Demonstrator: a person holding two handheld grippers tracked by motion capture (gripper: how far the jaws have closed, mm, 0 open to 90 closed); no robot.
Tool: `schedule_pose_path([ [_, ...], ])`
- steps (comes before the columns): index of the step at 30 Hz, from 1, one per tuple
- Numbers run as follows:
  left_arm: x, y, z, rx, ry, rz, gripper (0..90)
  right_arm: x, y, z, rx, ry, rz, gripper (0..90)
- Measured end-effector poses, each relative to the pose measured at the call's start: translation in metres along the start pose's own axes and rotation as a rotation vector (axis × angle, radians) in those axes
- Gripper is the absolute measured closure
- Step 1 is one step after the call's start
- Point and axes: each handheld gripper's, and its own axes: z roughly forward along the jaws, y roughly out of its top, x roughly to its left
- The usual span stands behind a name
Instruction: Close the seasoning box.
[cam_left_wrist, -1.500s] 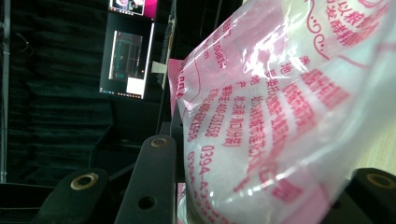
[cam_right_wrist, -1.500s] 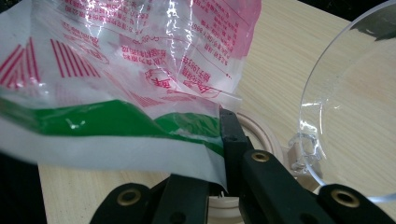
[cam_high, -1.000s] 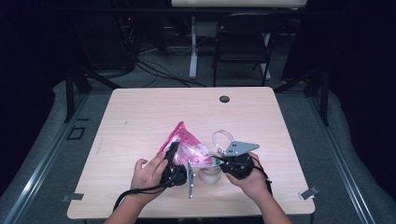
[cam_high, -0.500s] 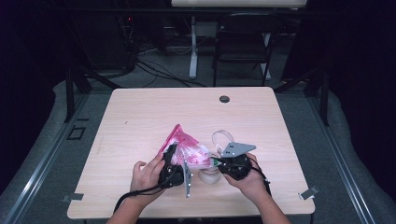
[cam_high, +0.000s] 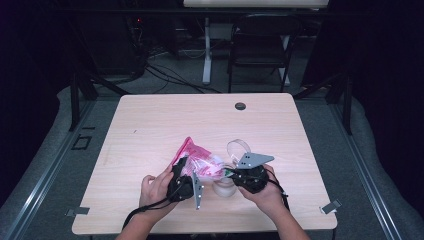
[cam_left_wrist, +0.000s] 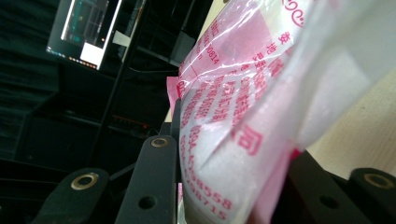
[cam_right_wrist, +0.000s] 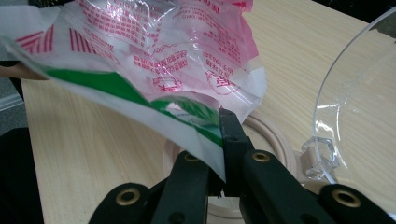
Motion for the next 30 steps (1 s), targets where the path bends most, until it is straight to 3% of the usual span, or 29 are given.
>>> schedule_pose_path([
  [3,-0.001,-0.003,0.002,-0.002,-0.019,-0.026,73.3,0.000,0.001,-0.001,-0.016,0.007,0.003,90.0],
  [13,-0.002,-0.009,0.003,0.028,-0.046,-0.029,73.6,0.002,0.002,-0.002,-0.041,0.011,0.009,88.9],
  [15,-0.004,-0.011,0.006,0.004,-0.057,-0.077,73.7,0.002,0.003,-0.002,-0.047,0.010,0.012,87.1],
  [20,-0.005,-0.014,0.007,0.011,-0.082,-0.110,73.7,0.002,0.003,-0.003,-0.063,0.008,0.021,83.1],
  [24,-0.004,-0.018,0.011,-0.003,-0.139,-0.190,73.8,0.002,0.003,-0.003,-0.085,0.005,0.027,73.9],
  [27,-0.001,-0.021,0.012,0.010,-0.184,-0.227,74.0,0.002,0.004,-0.004,-0.097,-0.004,0.023,68.3],
  [30,0.000,-0.022,0.013,0.012,-0.202,-0.251,74.2,0.002,0.004,-0.003,-0.100,-0.001,0.020,67.1],
])
